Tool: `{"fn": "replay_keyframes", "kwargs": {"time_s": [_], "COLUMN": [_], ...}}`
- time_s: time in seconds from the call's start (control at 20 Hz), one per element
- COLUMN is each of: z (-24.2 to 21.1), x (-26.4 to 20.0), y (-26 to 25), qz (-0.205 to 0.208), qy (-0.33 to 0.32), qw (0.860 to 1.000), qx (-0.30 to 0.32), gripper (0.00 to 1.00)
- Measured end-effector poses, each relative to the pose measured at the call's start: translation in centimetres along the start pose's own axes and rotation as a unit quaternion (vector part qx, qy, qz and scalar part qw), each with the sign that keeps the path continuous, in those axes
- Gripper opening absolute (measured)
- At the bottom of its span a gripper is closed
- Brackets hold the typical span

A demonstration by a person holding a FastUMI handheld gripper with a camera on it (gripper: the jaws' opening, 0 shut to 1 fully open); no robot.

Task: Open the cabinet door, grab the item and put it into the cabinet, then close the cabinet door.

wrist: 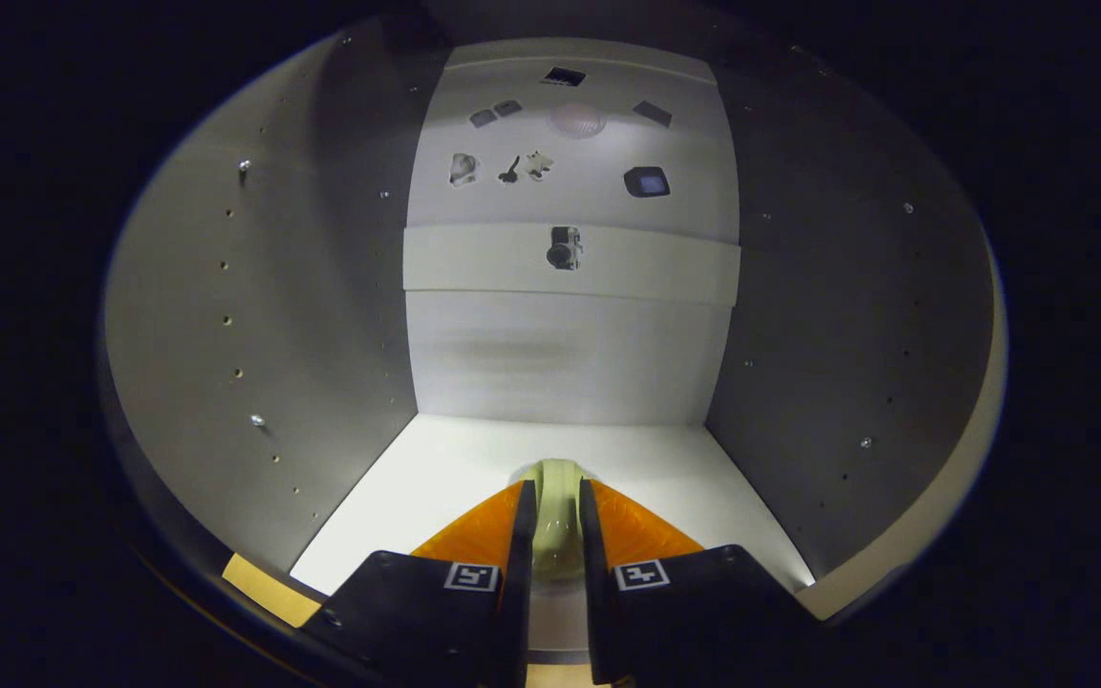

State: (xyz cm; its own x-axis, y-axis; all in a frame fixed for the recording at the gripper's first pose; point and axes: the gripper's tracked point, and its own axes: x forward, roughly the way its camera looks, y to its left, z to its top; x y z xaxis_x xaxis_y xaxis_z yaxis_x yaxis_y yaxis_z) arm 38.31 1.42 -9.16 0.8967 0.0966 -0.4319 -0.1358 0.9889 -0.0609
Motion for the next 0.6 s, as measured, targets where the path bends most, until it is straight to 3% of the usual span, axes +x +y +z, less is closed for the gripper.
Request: {"fn": "replay_keyframes", "kwargs": {"time_s": [0.3,0.6], "z": [1.2,1.6], "x": [-7.7,-16.4], "y": [1.0,1.3], "qz": [0.033,0.035], "qy": [-0.039,-0.087], "qw": [0.999,0.996], "qx": [0.004,0.014], "gripper": [0.29,0.32]}}
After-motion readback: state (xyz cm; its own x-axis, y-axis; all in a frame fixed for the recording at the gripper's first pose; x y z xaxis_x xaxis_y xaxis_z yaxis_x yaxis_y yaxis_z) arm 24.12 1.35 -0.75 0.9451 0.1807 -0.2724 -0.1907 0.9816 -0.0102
